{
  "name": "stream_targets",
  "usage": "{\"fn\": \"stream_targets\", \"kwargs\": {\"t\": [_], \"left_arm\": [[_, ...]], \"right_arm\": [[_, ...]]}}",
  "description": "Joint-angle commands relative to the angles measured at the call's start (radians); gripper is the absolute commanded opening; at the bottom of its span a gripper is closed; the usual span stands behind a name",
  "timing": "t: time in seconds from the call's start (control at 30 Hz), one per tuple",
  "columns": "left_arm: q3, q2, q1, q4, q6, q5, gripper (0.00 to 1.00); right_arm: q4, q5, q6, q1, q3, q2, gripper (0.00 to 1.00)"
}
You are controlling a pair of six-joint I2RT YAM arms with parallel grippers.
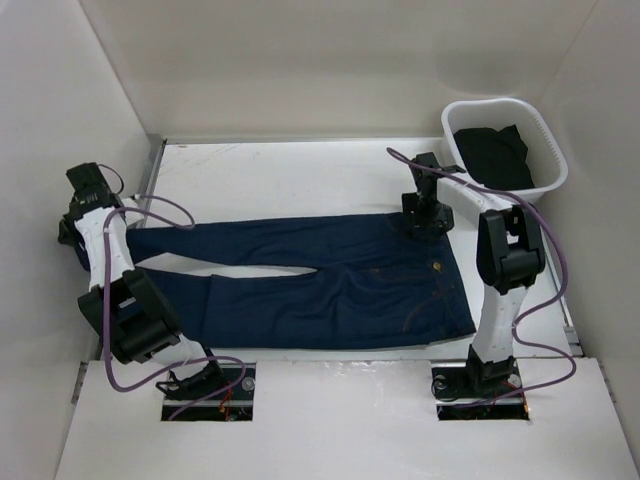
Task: Fold and stack the trousers
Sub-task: Fold the trousers
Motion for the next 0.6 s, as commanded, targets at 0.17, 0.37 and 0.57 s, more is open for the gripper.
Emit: {"fn": "stream_targets", "kwargs": {"t": [0.17,0.37,0.57], "left_arm": [[0.101,-0.008,0.009,0.066,0.068,-0.021,0.01],[0.107,0.007,0.009,0.068,0.068,-0.021,0.01],[0.108,0.009,-0.017,0.069,0.057,-0.016,0.02]], "right_arm": [[0.034,-0.021,0.011,-0.024,0.116,0.065,0.86],[0.03,-0.018,0.063,-0.024,0.105,0.051,0.87],[-0.203,-0.061,0.019,-0.024,0.318,0.208,0.82]]}}
